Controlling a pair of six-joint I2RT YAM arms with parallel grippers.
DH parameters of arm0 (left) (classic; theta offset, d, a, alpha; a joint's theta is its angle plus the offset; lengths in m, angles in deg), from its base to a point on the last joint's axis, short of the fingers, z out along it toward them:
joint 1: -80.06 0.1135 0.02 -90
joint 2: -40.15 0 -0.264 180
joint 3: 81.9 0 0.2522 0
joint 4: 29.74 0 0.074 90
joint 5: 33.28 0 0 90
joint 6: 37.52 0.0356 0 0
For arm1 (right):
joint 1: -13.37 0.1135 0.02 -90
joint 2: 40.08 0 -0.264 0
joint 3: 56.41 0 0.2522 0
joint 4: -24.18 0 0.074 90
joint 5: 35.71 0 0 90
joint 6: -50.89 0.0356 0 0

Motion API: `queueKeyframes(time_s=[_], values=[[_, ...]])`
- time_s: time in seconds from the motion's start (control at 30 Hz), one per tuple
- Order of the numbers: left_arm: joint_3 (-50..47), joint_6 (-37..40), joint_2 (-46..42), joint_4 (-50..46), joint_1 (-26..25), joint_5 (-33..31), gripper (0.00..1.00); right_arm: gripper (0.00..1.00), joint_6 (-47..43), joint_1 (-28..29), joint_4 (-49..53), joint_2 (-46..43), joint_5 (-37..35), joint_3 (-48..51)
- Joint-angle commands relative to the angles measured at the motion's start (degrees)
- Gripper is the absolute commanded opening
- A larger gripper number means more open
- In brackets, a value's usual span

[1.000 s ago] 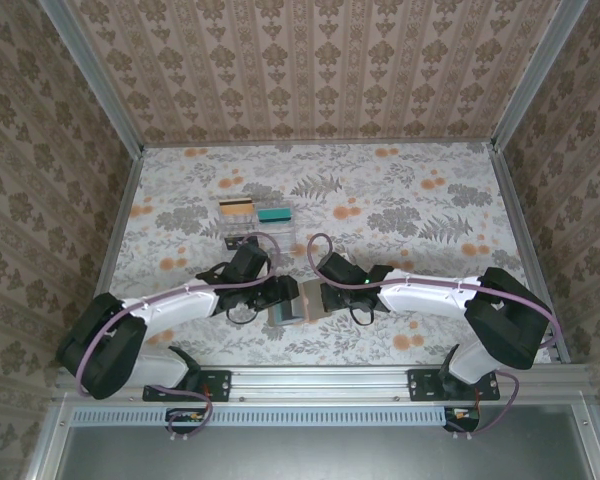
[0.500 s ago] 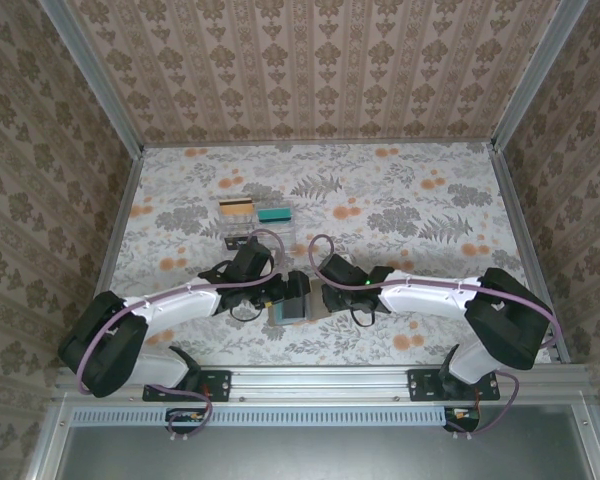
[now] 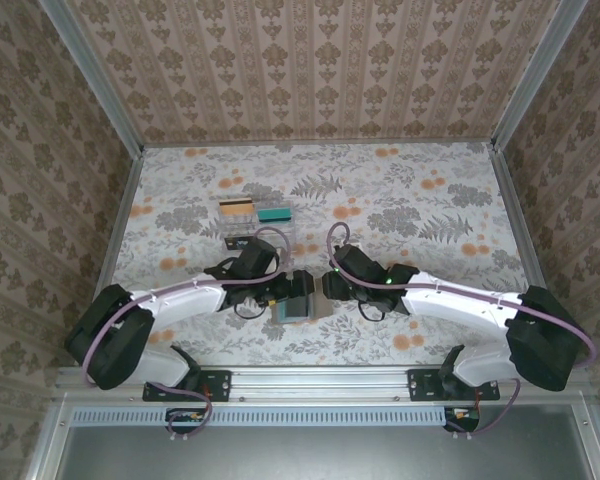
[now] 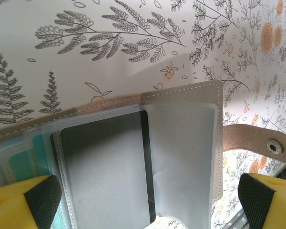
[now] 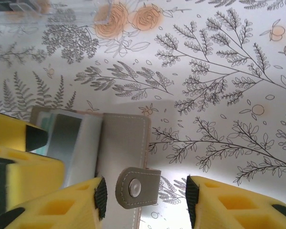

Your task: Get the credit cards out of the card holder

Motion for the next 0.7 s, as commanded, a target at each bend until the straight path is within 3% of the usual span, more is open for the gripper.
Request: queueKeyframes(time_s=[0.0, 0.3, 0.67], values=[[1.7, 1.8, 1.6, -4.4, -0.9, -1.1, 1.00, 0.51, 0.3, -0.4, 2.0, -1.2, -1.0, 1.4], [2.5, 1.8, -2.5, -7.6, -0.9, -2.9, 1.00, 0.57, 1.2, -0.4, 1.0, -1.3, -0.3, 2.1], [2.9, 1.4, -3.0, -5.3, -0.7, -0.3, 1.00, 0.47, 1.1, -0.4, -2.0, 2.6, 3.3, 2.4]])
